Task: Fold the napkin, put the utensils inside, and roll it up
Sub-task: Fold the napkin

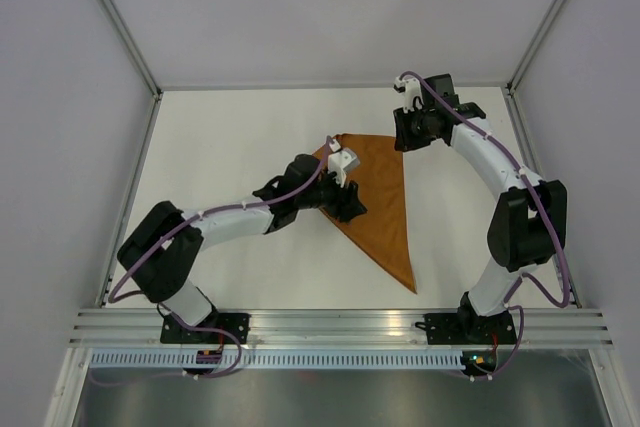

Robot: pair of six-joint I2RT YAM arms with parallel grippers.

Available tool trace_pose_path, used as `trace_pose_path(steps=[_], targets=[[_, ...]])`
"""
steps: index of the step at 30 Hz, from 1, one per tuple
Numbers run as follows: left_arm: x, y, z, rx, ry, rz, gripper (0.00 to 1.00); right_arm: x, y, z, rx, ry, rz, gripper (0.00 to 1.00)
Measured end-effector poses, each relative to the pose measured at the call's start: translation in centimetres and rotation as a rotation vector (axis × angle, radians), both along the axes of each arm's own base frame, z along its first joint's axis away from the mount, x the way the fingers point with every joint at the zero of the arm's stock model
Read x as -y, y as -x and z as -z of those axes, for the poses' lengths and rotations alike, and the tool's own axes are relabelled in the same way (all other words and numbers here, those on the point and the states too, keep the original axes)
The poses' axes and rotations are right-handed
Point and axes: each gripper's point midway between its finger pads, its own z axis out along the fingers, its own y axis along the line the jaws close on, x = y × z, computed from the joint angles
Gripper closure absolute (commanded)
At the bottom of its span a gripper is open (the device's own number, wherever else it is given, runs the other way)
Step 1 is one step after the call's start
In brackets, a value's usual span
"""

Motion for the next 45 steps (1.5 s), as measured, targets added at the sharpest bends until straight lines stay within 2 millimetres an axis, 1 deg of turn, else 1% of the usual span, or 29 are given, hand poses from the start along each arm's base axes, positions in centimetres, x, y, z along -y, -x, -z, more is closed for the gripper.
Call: trace_pose_path(steps=[1, 2, 3, 5, 8, 10, 11, 12, 15, 17, 20, 24, 27, 28, 32, 34, 36, 40, 45], targets=[[0.7, 0.7, -0.7, 0.036, -0.004, 0.006, 0.32, 0.1, -0.2, -0.4, 0.01, 0.0, 0.003, 0.68], [1.6, 1.7, -1.1, 0.076, -0.012, 0.018, 0.28, 0.2, -0.4, -0.7, 0.019, 0.001, 0.008, 0.68], [2.7, 2.8, -1.4, 0.116, -0.021, 0.037, 0.27, 0.4, -0.6, -1.1, 0.029, 0.001, 0.011, 0.68], [4.8, 5.7, -1.4, 0.197, -0.045, 0.079, 0.25, 1.2, -1.0, -2.2, 0.051, -0.003, 0.03, 0.68], [7.0, 9.9, -0.3, 0.33, -0.084, 0.137, 0.23, 3.2, -1.7, -4.1, 0.094, -0.012, 0.077, 0.68], [8.2, 12.8, 1.0, 0.419, -0.103, 0.19, 0.21, 4.6, -1.9, -5.0, 0.115, -0.017, 0.109, 0.68], [8.5, 13.8, 1.8, 0.463, -0.108, 0.207, 0.2, 5.3, -1.9, -5.3, 0.123, -0.018, 0.124, 0.68], [8.6, 14.3, 2.6, 0.496, -0.119, 0.217, 0.2, 5.8, -2.0, -5.6, 0.128, -0.018, 0.135, 0.68], [9.0, 15.0, 5.0, 0.613, -0.167, 0.225, 0.2, 7.2, -2.1, -6.1, 0.142, -0.02, 0.167, 0.68], [9.5, 15.2, 5.7, 0.684, -0.183, 0.223, 0.2, 7.7, -2.1, -6.3, 0.145, -0.025, 0.176, 0.68], [10.2, 16.0, 5.7, 0.768, -0.177, 0.233, 0.2, 8.2, -2.2, -6.3, 0.143, -0.032, 0.185, 0.68], [11.0, 16.9, 5.0, 0.826, -0.154, 0.247, 0.21, 8.6, -2.2, -6.4, 0.144, -0.039, 0.19, 0.68], [11.4, 17.0, 4.5, 0.843, -0.144, 0.249, 0.22, 8.7, -2.3, -6.4, 0.145, -0.043, 0.19, 0.68], [11.7, 17.0, 4.4, 0.844, -0.14, 0.251, 0.23, 8.6, -2.3, -6.4, 0.145, -0.044, 0.189, 0.68], [12.5, 17.5, 4.5, 0.839, -0.137, 0.279, 0.28, 8.6, -2.2, -6.4, 0.144, -0.052, 0.186, 0.68], [12.8, 17.9, 4.7, 0.833, -0.14, 0.302, 0.33, 9.0, -2.2, -6.4, 0.142, -0.055, 0.192, 0.68], [12.8, 18.3, 5.1, 0.825, -0.147, 0.326, 0.35, 9.6, -2.3, -6.3, 0.141, -0.054, 0.206, 0.68], [12.6, 18.8, 6.0, 0.809, -0.174, 0.356, 0.36, 10.3, -2.2, -6.0, 0.135, -0.054, 0.22, 0.68], [12.5, 19.2, 7.0, 0.798, -0.191, 0.371, 0.36, 10.3, -2.1, -5.8, 0.129, -0.058, 0.219, 0.68]])
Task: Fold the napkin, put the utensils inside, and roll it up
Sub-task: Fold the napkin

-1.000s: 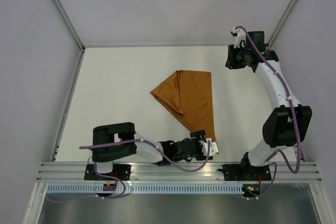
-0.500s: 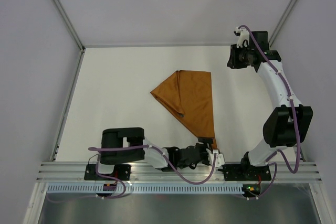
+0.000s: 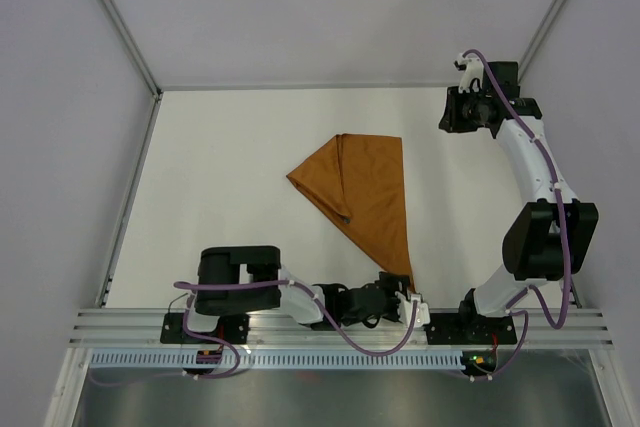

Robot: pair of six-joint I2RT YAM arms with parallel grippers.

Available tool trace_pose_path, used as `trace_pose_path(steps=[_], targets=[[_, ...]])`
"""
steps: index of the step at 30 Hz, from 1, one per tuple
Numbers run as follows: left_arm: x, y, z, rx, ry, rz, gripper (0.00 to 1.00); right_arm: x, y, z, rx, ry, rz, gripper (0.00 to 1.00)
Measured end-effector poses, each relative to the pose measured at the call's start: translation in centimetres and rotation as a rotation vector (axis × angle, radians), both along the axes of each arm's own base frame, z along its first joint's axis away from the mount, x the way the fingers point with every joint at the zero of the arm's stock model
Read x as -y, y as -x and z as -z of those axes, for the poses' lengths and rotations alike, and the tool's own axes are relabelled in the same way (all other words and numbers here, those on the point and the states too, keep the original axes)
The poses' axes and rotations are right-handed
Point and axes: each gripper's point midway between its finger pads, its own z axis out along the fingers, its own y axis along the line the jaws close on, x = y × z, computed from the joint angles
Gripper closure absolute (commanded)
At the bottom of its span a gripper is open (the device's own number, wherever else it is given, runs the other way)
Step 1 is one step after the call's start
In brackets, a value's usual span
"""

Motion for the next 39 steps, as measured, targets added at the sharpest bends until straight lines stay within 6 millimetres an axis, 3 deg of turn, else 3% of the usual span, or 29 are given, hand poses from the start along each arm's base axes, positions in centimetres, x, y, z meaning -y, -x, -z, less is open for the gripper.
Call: trace_pose_path(steps=[6, 11, 18, 31, 37, 38, 39], targets=[[0.2, 0.0, 1.4, -0.002, -0.033, -0.001, 0.36, 0.0, 0.2, 0.5, -0.011, -0.007, -0.004, 0.68], [0.7, -0.1, 1.4, -0.004, -0.028, -0.003, 0.37, 0.0, 0.2, 0.6, -0.012, -0.01, -0.004, 0.68], [0.7, 0.0, 1.9, -0.012, -0.033, -0.007, 0.54, 0.2, 0.3, 0.6, -0.014, -0.012, -0.001, 0.68], [0.7, -0.8, 2.2, -0.03, -0.033, -0.035, 0.71, 0.3, 0.2, 0.6, -0.013, -0.011, 0.0, 0.68], [0.4, -2.0, 2.4, -0.048, -0.034, -0.067, 0.87, 0.3, 0.2, 0.6, -0.013, -0.011, -0.001, 0.68], [0.3, -2.2, 2.5, -0.052, -0.035, -0.072, 0.96, 0.3, 0.2, 0.6, -0.013, -0.011, -0.001, 0.68], [0.3, -2.4, 2.5, -0.056, -0.035, -0.078, 0.98, 0.3, 0.2, 0.6, -0.013, -0.011, 0.0, 0.68]])
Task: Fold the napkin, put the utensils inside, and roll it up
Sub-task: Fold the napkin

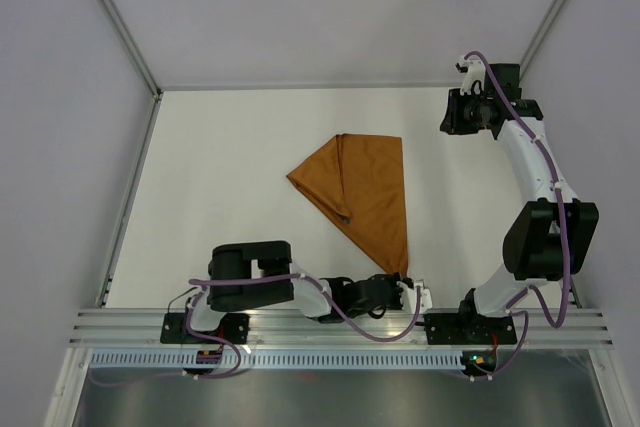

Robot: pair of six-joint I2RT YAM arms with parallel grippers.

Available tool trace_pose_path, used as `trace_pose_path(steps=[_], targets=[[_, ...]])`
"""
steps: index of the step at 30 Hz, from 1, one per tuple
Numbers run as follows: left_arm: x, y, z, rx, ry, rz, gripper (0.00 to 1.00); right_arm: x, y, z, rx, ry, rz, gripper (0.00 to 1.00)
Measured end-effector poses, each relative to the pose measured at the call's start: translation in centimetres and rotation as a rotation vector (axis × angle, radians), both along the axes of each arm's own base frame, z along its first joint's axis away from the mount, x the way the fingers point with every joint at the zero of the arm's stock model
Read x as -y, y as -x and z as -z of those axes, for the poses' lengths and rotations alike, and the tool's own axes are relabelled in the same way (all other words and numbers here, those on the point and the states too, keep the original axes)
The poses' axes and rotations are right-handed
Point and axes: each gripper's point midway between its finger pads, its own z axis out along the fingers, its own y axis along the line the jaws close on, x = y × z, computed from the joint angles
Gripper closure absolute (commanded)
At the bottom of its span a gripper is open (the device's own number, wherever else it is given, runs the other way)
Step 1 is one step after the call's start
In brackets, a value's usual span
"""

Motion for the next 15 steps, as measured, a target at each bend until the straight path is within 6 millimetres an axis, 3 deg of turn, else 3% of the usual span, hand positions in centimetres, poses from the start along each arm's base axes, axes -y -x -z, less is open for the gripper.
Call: trace_pose_path(steps=[10, 15], targets=[[0.0, -0.4, -0.3, -0.031, 0.024, -0.017, 0.98, 0.0, 0.0, 0.0, 0.0, 0.0, 0.0, 0.68], [0.0, -0.8, -3.0, -0.089, 0.104, -0.021, 0.98, 0.0, 0.0, 0.1, -0.003, 0.0, 0.0, 0.68]])
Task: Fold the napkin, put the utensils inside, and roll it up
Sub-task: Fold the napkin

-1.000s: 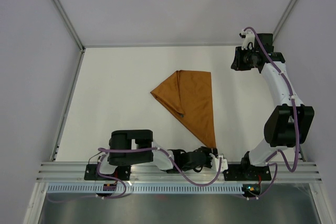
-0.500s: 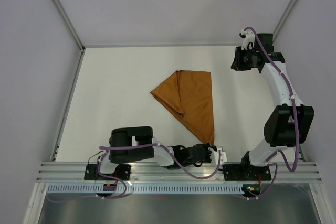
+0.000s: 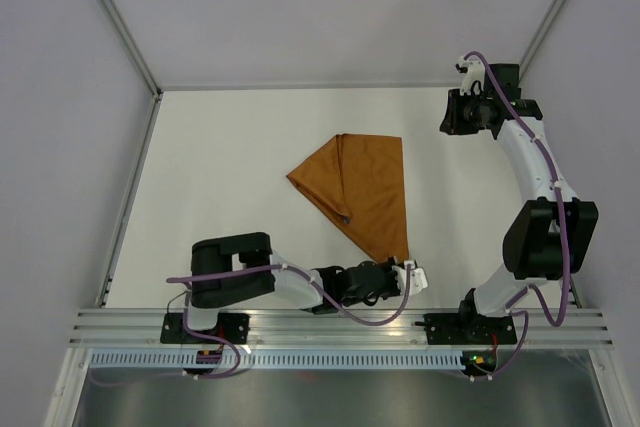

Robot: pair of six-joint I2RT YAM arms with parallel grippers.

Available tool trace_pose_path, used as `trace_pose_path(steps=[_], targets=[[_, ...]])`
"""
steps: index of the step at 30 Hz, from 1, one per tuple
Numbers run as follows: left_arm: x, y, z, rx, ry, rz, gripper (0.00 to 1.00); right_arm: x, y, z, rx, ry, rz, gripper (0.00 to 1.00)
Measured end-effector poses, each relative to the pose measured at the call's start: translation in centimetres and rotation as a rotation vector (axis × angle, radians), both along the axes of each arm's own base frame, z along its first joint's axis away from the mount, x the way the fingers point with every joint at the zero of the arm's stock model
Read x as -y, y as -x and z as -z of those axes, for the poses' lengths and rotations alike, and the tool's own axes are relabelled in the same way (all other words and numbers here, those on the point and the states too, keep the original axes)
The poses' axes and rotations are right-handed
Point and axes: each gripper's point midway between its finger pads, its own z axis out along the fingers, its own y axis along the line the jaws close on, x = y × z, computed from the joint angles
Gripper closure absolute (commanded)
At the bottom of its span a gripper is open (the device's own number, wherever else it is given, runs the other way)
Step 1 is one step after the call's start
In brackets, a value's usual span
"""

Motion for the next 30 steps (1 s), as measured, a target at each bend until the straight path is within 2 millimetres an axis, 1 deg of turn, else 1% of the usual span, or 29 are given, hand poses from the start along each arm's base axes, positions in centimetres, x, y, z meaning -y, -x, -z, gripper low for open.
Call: trace_pose_path(steps=[4, 6, 8, 11, 14, 17, 21, 27, 30], targets=[[-0.5, -1.9, -2.8, -0.064, 0.103, -0.056, 0.98, 0.0, -0.1, 0.3, -0.007, -0.001, 0.0, 0.68], [-0.9, -3.1, -3.4, -0.099, 0.138, -0.094, 0.98, 0.0, -0.1, 0.5, -0.013, -0.001, 0.0, 0.68], [-1.5, -4.4, -3.6, -0.139, 0.169, -0.139, 0.98, 0.0, -0.1, 0.8, -0.019, -0.001, 0.0, 0.68], [-2.9, -6.0, -2.9, -0.201, 0.196, -0.208, 0.98, 0.0, -0.2, 0.8, -0.02, 0.0, -0.001, 0.68], [-4.8, -7.5, -1.9, -0.257, 0.211, -0.289, 0.98, 0.0, -0.2, 0.9, -0.02, 0.002, -0.003, 0.68], [-6.4, -8.8, -1.8, -0.293, 0.238, -0.363, 0.98, 0.0, -0.2, 0.9, -0.021, 0.003, -0.003, 0.68], [-7.7, -10.9, -3.0, -0.316, 0.304, -0.45, 0.98, 0.1, -0.3, 1.4, -0.032, 0.004, -0.005, 0.68], [-9.7, -14.2, -5.7, -0.32, 0.401, -0.552, 0.98, 0.1, -0.3, 1.8, -0.04, 0.004, -0.006, 0.68], [-10.7, -15.9, -6.3, -0.317, 0.42, -0.608, 0.98, 0.1, -0.4, 2.0, -0.046, 0.005, -0.007, 0.68]])
